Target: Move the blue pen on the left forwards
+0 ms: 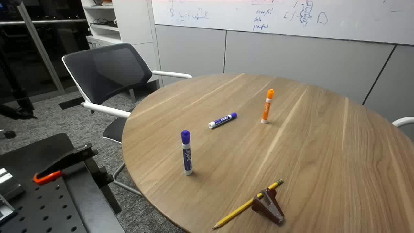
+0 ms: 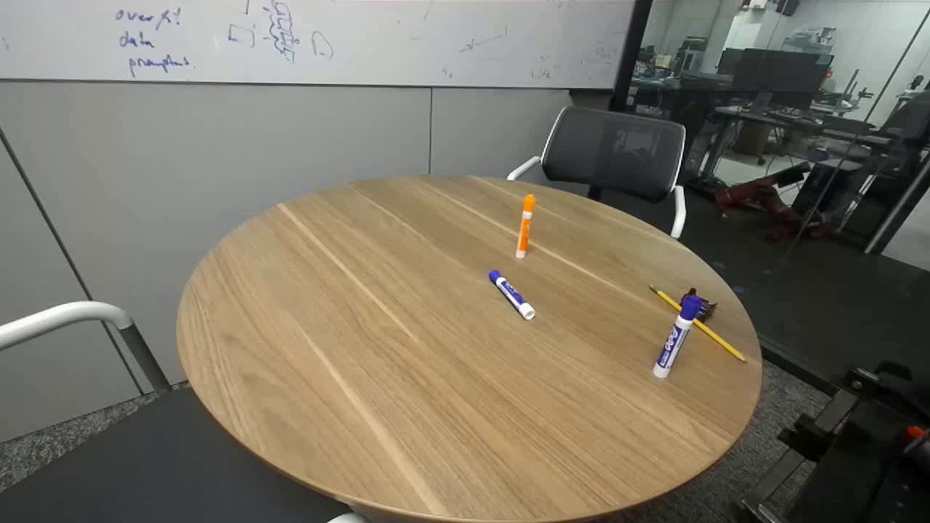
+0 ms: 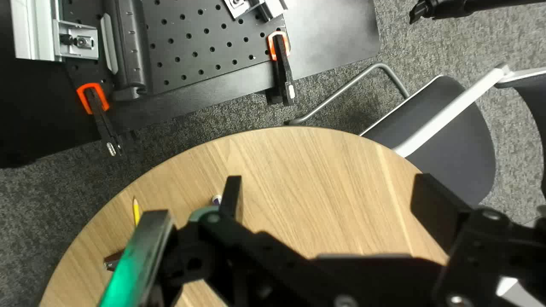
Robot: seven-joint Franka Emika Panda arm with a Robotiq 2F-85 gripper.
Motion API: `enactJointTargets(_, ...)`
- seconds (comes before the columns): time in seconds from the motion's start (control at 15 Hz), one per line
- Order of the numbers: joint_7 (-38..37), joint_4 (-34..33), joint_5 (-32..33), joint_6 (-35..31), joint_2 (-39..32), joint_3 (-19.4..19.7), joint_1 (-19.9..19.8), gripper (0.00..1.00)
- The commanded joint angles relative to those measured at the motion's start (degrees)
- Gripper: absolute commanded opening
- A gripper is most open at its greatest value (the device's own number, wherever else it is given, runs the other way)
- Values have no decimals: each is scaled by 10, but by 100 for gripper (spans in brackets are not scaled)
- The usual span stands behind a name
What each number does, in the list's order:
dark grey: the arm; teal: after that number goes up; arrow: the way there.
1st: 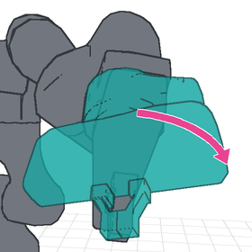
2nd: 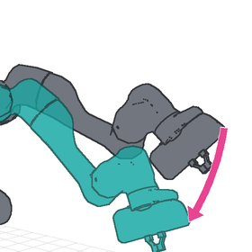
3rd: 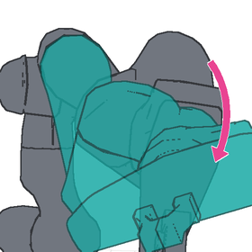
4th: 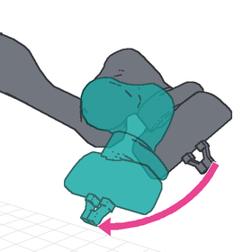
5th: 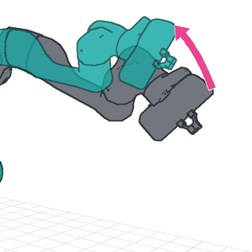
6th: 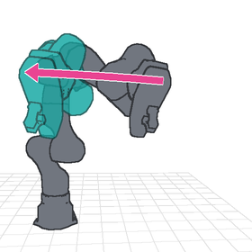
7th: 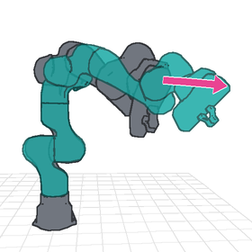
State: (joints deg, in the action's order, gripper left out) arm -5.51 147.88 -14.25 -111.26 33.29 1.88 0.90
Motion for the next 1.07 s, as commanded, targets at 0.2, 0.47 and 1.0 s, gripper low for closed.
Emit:
enactJointTargets(0.2,3,-1,-3,2,0,-5,-6,100)
enactJointTargets(0.47,3,-1,-3,2,0,-5,-6,100)
enactJointTargets(1.0,63,-92,28,-87,-151,14,-16,100)
